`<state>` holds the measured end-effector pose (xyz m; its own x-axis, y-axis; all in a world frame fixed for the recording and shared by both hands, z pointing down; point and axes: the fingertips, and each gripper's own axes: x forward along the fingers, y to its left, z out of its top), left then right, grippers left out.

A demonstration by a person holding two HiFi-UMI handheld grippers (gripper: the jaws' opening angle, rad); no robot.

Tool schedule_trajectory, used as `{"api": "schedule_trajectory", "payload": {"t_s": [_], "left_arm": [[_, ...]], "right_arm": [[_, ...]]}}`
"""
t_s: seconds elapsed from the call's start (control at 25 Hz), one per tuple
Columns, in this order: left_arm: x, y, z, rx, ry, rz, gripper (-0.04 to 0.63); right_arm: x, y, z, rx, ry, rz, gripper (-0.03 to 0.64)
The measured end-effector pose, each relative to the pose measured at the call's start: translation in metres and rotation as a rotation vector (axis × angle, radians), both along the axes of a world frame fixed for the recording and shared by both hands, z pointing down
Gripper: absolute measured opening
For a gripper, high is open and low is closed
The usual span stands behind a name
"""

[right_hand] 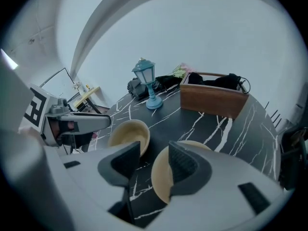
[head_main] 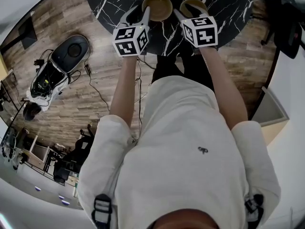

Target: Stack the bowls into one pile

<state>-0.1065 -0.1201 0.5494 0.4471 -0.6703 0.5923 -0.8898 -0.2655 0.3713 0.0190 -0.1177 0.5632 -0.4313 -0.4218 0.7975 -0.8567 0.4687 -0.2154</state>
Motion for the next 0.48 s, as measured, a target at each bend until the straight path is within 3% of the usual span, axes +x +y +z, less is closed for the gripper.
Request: {"api": "schedule_trajectory", "payload": {"t_s": [0.48], "left_arm": [[0.063, 0.009, -0.024, 0.018, 0.04, 0.151, 0.091]], "right_arm": [[0.067, 0.009, -0.015, 0.044, 0.063, 0.087, 0.181]]}}
